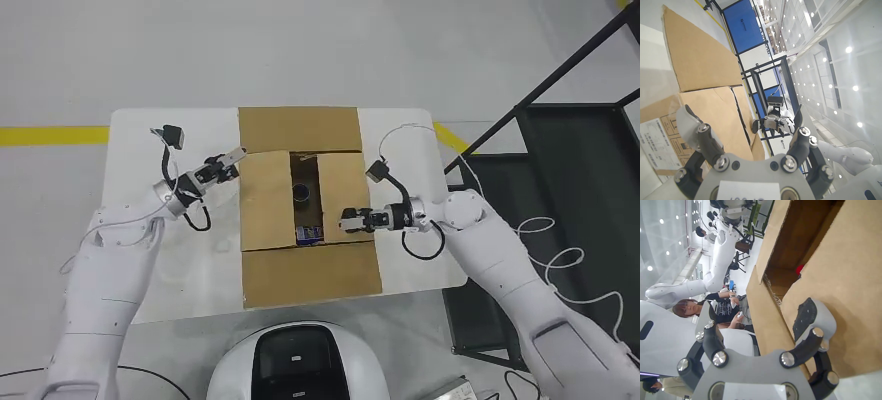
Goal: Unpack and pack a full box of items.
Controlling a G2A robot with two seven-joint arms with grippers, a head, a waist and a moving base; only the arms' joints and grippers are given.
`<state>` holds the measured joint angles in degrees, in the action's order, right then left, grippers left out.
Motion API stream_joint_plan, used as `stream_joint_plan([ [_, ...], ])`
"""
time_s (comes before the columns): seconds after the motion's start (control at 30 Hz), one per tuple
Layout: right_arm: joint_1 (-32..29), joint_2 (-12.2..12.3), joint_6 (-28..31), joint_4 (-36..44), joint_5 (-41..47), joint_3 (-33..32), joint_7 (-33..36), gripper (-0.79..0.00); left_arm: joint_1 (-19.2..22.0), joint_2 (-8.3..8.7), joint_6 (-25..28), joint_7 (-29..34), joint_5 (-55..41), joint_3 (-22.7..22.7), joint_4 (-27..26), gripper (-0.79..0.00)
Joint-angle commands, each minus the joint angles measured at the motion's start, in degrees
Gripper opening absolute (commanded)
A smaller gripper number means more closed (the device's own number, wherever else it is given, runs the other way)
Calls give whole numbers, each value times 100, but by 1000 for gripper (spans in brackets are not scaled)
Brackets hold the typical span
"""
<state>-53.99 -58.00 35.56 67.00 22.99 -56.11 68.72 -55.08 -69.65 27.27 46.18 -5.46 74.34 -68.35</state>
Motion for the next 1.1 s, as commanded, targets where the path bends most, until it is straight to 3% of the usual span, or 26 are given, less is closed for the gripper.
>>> stream_joint_plan([
  [0.0,-26,14,111,64,66,-53,-110,0,175,-1,150,-124,48,19,244,0],
  [0.3,-709,369,-22,1082,561,-908,23,0,1194,-37,523,-242,94,-50,1603,0],
  [0.5,-1546,662,-183,1222,586,-1708,183,0,1899,-123,713,-345,319,-314,2655,0],
  [0.67,-2009,769,-204,1245,725,-2044,204,0,2238,-242,987,-333,148,-522,3362,0],
  [1.07,-2009,769,-204,1245,725,-2044,204,0,2253,-249,1009,-326,126,-529,3405,0],
])
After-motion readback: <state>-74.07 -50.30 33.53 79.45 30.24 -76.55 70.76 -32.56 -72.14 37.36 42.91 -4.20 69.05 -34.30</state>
